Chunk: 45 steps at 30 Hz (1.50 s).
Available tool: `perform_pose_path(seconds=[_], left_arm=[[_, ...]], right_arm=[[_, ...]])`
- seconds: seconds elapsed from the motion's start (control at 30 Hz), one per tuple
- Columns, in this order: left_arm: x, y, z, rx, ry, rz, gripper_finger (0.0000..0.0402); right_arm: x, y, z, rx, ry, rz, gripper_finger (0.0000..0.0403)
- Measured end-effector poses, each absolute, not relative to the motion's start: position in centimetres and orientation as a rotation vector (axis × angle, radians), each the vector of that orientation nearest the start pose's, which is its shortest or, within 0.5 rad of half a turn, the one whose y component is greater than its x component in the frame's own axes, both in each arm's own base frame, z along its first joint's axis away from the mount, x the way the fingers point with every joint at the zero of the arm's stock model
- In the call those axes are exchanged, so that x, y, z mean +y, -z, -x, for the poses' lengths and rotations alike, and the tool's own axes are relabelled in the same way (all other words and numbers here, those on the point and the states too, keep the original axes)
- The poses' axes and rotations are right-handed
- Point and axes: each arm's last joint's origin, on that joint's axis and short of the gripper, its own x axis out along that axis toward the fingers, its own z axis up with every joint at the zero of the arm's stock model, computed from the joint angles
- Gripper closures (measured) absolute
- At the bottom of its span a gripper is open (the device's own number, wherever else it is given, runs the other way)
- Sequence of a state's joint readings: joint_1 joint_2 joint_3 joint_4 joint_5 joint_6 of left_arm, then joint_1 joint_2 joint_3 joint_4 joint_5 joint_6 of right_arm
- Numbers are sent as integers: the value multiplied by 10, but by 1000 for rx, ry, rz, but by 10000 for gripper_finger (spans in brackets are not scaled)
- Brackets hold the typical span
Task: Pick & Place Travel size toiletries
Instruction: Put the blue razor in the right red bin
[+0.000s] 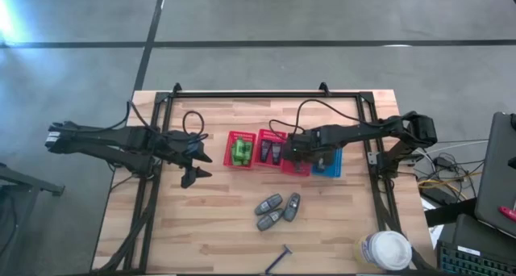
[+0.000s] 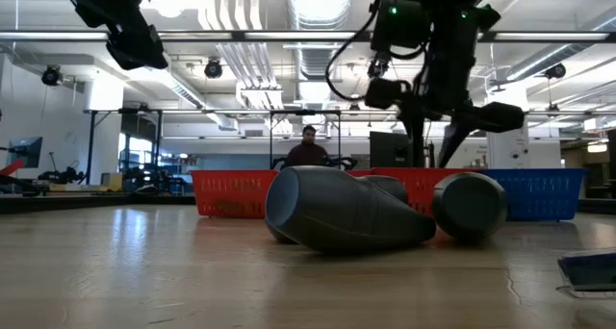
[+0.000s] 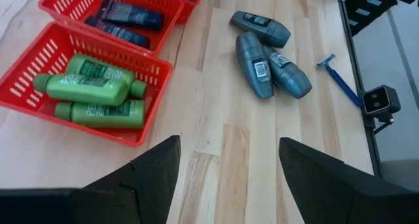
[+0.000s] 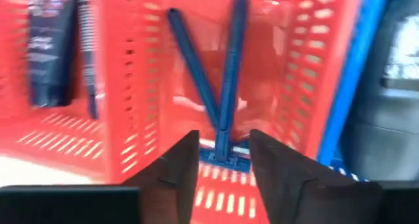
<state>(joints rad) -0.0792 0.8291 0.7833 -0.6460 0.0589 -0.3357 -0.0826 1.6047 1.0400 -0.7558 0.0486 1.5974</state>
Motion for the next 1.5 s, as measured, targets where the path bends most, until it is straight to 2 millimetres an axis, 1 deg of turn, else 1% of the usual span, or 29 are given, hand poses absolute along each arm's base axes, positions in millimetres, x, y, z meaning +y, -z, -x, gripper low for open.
perform_pose_path(seconds=[0.1, 0.2, 0.27, 0.33, 0.37, 0.47, 0.53, 0.6, 0.67, 0.77, 0.87, 0.97, 1.03, 1.17, 1.27, 1.37, 1.5], left_arm=[[-15, -285, -163, 706, 15, 315, 138], [-15, -285, -163, 705, 15, 315, 138], [-15, -285, -163, 705, 16, 315, 138], [-15, -286, -163, 703, 16, 315, 138], [-15, -286, -163, 704, 15, 315, 138], [-15, -286, -163, 703, 16, 316, 138], [-15, -286, -163, 704, 15, 316, 138], [-15, -286, -163, 704, 15, 316, 138], [-15, -286, -163, 704, 15, 316, 138], [-15, -286, -163, 704, 15, 317, 138], [-15, -286, -163, 705, 14, 321, 138], [-15, -285, -163, 705, 12, 327, 138], [-15, -285, -163, 705, 10, 332, 138], [-15, -285, -163, 707, 7, 339, 138], [-15, -285, -163, 707, 7, 340, 138], [-15, -285, -163, 707, 6, 341, 138], [-15, -285, -163, 708, 7, 341, 138]], right_arm=[[-26, -208, -298, 909, 1058, -1318, 229], [-16, -233, -311, 895, 909, -1197, 196], [0, -251, -318, 932, 757, -1054, 181], [27, -262, -325, 1002, 571, -868, 173], [42, -263, -327, 1045, 477, -771, 172], [96, -258, -332, 1166, 180, -534, 175], [131, -253, -335, 1225, 11, -444, 181], [161, -246, -340, 1265, -109, -387, 188], [187, -237, -347, 1307, -182, -330, 194], [216, -230, -355, 1351, -188, -256, 200], [235, -222, -366, 1383, -210, -155, 201], [253, -211, -378, 1369, -313, -31, 202], [264, -207, -385, 1342, -374, 36, 202], [282, -195, -393, 1323, -438, 102, 200], [292, -183, -394, 1336, -453, 129, 202], [298, -175, -392, 1334, -442, 170, 211], [298, -165, -389, 1348, -403, 202, 229]])
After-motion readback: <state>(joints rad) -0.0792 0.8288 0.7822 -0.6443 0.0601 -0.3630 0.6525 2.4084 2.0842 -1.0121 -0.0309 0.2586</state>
